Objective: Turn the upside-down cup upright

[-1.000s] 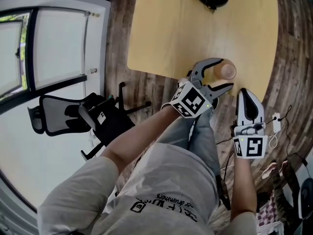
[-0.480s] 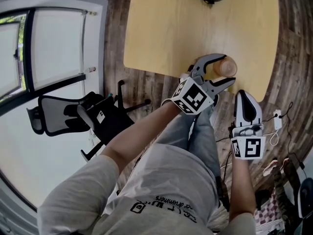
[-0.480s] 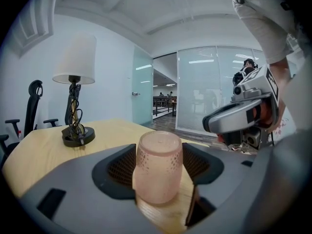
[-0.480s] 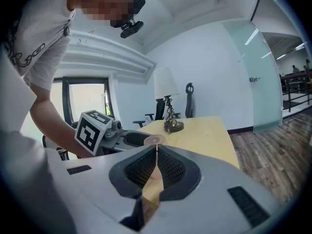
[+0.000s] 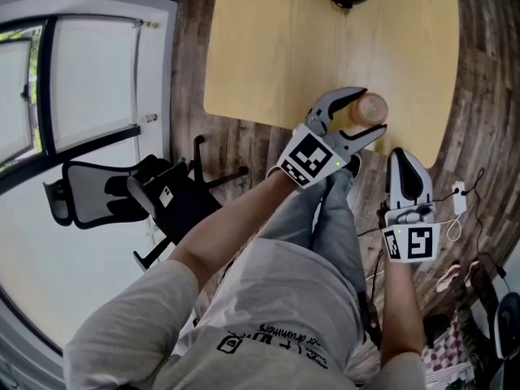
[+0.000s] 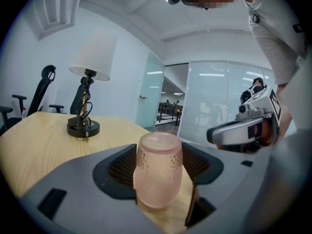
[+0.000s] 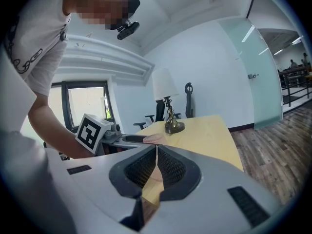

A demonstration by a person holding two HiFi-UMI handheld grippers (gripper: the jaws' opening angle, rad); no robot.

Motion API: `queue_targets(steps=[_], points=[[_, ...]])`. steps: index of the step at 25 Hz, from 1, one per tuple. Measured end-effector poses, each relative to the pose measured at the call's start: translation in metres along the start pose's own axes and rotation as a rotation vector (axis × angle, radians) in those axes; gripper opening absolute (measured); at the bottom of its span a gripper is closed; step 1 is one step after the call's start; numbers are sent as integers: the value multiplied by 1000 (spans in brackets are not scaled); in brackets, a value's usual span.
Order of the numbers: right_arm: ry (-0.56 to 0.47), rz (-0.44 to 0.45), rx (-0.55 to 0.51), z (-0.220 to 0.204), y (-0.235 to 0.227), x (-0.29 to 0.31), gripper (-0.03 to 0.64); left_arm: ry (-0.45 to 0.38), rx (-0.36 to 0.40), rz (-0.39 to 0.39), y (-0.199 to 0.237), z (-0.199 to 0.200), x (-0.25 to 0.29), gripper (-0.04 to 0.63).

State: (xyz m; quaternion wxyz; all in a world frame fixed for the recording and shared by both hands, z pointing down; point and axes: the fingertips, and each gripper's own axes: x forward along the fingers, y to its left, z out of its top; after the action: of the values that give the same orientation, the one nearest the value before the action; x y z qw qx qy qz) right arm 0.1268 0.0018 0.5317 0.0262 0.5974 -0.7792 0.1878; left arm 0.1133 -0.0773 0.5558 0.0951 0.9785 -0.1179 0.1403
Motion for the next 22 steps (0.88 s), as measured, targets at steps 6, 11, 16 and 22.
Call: queue_targets(steps=[6,11,16,22], points=[[-21,44,143,2,-3,4,26,-66,-216,-12,8,8,-9,291],[-28,101,240,4,4,5,26,-186,-490,-35,15,23,-30,291],[-44,149,334,9,12,7,26,-338,-821,-52,29,28,-51,291],[-64,213,421,22,16,10,27,-555,-1241,-61,45,11,-61,291]])
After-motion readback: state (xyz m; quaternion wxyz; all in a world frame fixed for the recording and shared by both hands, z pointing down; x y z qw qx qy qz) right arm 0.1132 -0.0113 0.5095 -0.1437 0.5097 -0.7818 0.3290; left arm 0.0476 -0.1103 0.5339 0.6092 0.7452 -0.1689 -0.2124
